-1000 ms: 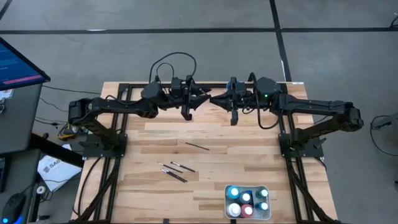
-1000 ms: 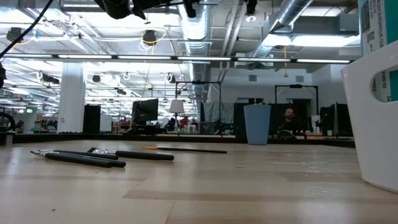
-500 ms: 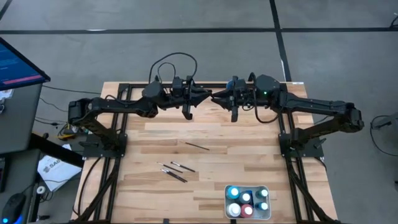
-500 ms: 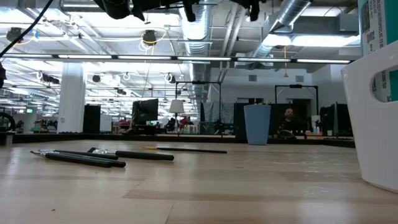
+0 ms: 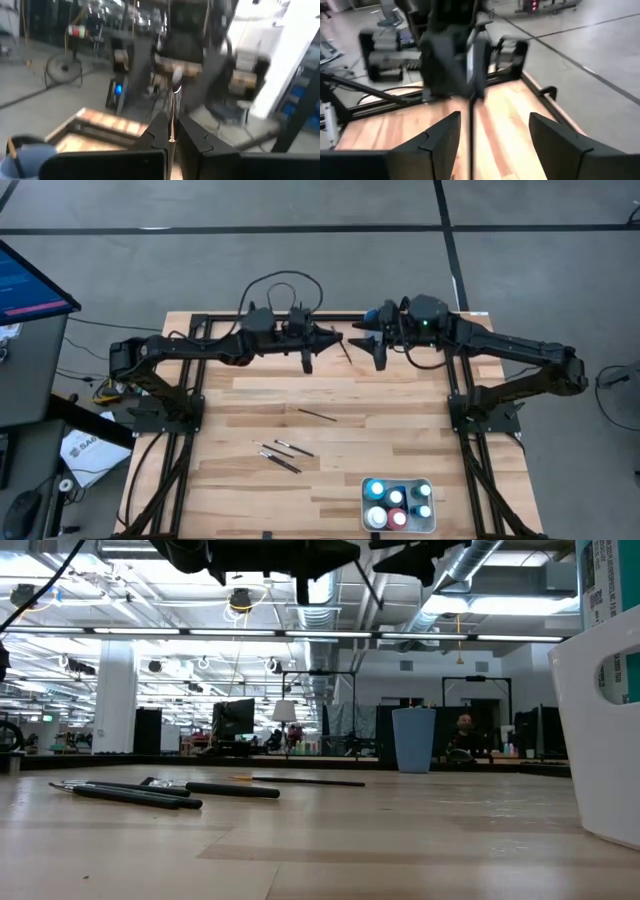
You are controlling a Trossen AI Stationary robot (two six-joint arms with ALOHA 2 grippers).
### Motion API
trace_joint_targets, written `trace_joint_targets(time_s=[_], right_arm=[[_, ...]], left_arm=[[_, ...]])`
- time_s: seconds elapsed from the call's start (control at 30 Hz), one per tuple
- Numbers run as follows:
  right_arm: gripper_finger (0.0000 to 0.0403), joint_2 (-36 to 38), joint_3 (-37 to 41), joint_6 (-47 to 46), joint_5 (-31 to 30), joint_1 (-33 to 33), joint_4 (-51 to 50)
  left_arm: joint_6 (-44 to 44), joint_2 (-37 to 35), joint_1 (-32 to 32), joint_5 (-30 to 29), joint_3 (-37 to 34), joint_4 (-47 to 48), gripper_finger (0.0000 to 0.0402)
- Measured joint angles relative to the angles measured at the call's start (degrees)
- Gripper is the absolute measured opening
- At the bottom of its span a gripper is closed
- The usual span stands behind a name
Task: Pick & Place Paint Supplies
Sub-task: Put the silver paintbrush into the blue cup
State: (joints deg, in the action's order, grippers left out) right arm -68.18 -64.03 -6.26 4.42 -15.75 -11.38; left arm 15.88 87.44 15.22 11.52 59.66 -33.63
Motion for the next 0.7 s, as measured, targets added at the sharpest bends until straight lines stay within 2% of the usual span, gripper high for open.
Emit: trace_joint_targets(time_s=[0.17, 0.43, 0.7], right_arm=[[0.0216, 0.0, 0.0, 0.2, -0.01, -0.92, 1.42], [0.0211, -4.89, -0.07, 0.79, 3.68, 0.04, 7.39], [0.021, -7.1, -2.14, 1.26, 3.81, -0.17, 8.68]], left_arm=[[-0.73, 0.0, -0.19, 0.14, -0.02, 4.87, 0.0001], [-0.81, 0.0, -0.28, 0.45, -0.02, 4.96, 0.0001], [-0.81, 0.02, -0.24, 0.41, -0.02, 5.41, 0.0002]])
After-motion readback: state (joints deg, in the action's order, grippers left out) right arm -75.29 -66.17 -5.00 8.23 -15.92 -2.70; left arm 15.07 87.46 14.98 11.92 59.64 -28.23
